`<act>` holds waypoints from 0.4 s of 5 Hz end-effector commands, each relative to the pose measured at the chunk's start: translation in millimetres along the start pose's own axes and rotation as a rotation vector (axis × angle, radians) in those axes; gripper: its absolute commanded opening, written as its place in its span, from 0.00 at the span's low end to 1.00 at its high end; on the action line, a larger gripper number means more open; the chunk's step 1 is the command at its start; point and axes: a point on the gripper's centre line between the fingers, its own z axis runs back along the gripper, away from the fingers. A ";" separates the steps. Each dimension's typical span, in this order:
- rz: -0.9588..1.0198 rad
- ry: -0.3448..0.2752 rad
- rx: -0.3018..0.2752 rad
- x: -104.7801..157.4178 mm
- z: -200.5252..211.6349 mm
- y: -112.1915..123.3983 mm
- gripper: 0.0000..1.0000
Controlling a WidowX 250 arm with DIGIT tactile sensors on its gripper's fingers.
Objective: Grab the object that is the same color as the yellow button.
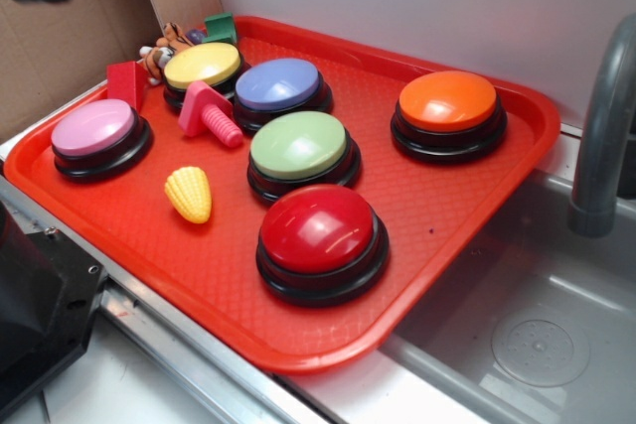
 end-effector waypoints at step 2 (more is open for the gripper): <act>0.428 -0.122 0.108 19.0 -67.5 8.3 1.00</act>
